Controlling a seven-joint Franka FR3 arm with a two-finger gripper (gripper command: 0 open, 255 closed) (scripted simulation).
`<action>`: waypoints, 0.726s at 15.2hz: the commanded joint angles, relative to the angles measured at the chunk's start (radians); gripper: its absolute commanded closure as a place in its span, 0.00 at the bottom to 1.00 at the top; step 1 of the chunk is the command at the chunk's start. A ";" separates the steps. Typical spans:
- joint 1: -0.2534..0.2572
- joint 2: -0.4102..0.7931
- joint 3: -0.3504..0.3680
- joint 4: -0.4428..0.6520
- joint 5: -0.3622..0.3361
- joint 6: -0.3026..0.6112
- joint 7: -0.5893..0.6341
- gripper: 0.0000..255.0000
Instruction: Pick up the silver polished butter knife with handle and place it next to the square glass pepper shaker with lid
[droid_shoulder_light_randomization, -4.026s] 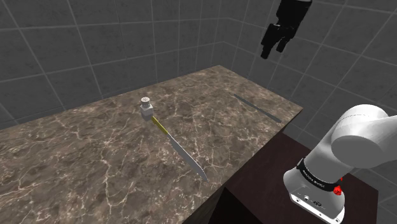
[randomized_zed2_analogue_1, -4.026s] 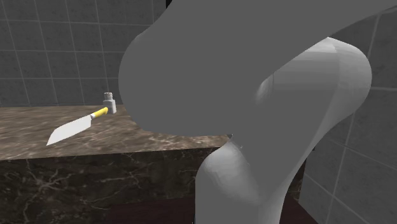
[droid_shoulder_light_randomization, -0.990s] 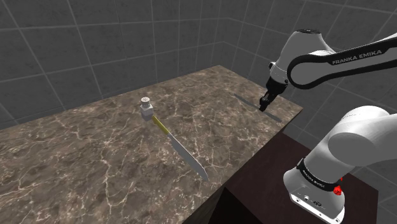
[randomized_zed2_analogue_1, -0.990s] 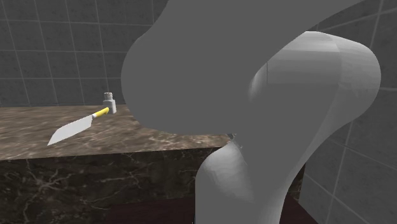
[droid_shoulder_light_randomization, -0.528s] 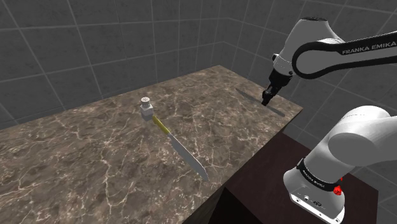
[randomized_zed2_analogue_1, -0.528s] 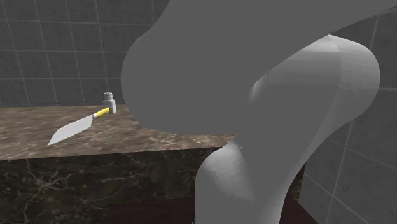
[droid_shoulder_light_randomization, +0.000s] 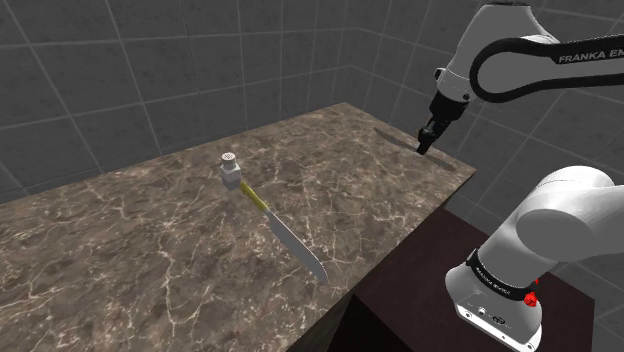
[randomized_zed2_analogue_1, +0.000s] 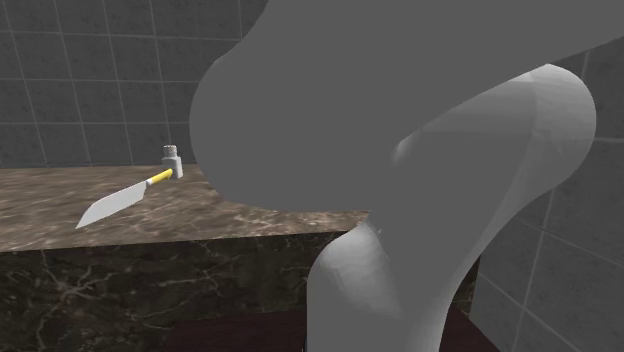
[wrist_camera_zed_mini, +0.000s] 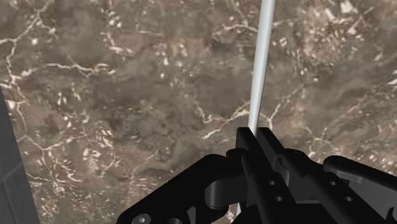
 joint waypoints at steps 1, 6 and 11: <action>0.002 -0.009 0.003 0.025 0.004 -0.034 -0.002 1.00; 0.006 -0.022 0.011 0.085 0.013 -0.108 -0.004 1.00; 0.010 -0.027 0.018 0.150 0.021 -0.177 -0.007 1.00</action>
